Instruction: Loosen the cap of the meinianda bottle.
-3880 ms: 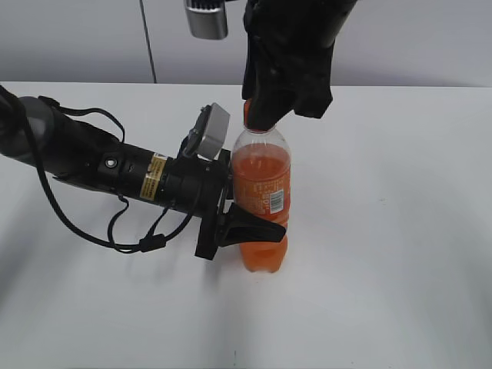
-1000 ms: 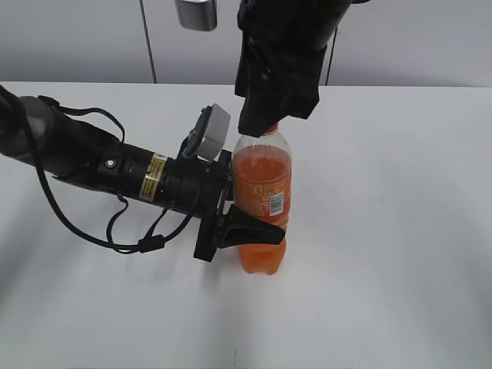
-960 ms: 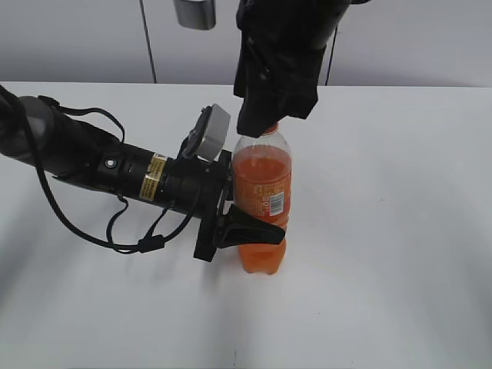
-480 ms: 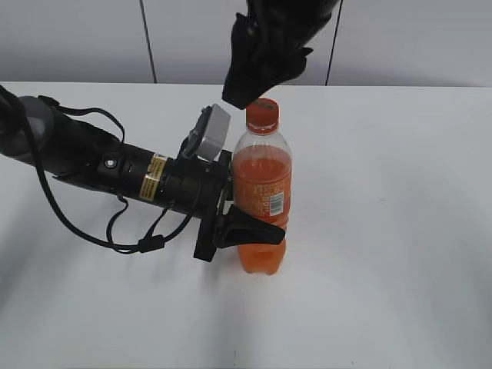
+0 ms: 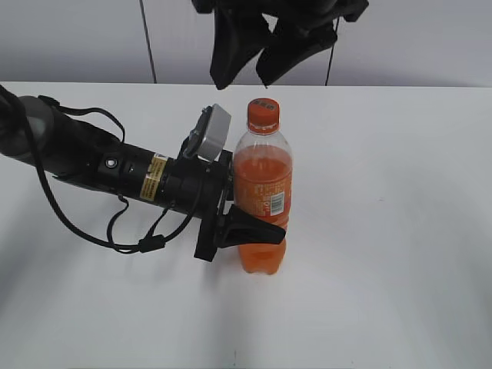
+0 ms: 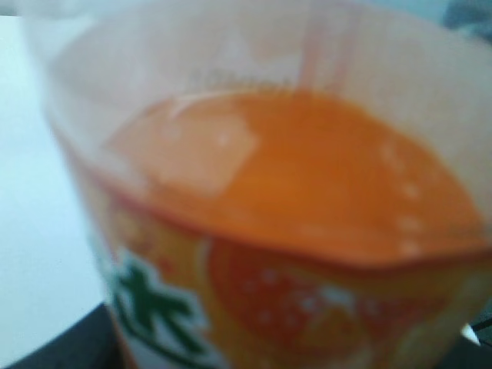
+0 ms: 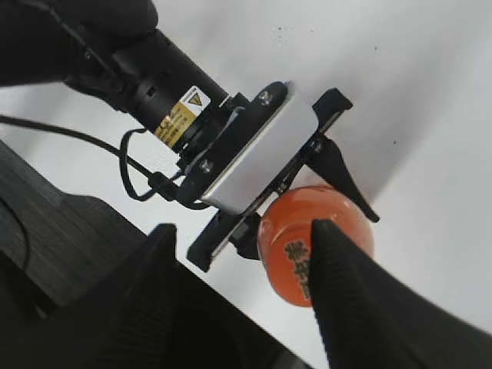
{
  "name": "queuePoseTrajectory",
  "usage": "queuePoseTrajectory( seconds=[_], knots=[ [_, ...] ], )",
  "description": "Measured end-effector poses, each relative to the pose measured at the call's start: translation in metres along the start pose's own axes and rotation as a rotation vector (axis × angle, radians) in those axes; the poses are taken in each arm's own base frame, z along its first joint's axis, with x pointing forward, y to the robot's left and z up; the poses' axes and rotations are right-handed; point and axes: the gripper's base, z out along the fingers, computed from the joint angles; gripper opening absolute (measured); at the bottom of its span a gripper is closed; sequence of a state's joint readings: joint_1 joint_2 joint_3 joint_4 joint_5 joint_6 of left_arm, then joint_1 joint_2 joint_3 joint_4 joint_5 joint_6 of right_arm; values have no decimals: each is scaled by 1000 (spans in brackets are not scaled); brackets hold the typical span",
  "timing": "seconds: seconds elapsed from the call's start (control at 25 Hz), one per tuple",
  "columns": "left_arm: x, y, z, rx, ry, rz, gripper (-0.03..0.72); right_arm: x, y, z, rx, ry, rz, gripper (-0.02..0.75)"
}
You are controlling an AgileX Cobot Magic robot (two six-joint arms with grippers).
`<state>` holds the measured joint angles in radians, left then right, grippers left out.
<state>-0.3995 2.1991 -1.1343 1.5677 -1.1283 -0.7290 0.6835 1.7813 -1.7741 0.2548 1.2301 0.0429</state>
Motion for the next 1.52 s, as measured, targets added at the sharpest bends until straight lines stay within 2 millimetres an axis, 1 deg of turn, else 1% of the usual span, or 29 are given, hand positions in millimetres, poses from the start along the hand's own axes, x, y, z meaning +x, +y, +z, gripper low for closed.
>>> queuePoseTrajectory(
  seconds=[0.16,0.28,0.4,0.72,1.08,1.4,1.52],
  knots=[
    [0,0,0,-6,0,-20,412,0,0,0,-4,1,196,410],
    [0,1,0,-7,1,-23,412,0,0,0,-1,0,284,410],
    [0,1,0,-7,1,-23,412,0,-1,0,10,-2,330,410],
    [0,1,0,-7,1,-25,412,0,-6,0,67,-16,368,410],
    [0,1,0,-7,1,-26,412,-1,-9,0,95,-24,365,410],
    [-1,1,0,-8,1,-25,412,-1,-11,3,109,-19,365,410],
    [-1,1,0,-8,1,-25,412,4,-13,10,123,10,369,410]
  ],
)
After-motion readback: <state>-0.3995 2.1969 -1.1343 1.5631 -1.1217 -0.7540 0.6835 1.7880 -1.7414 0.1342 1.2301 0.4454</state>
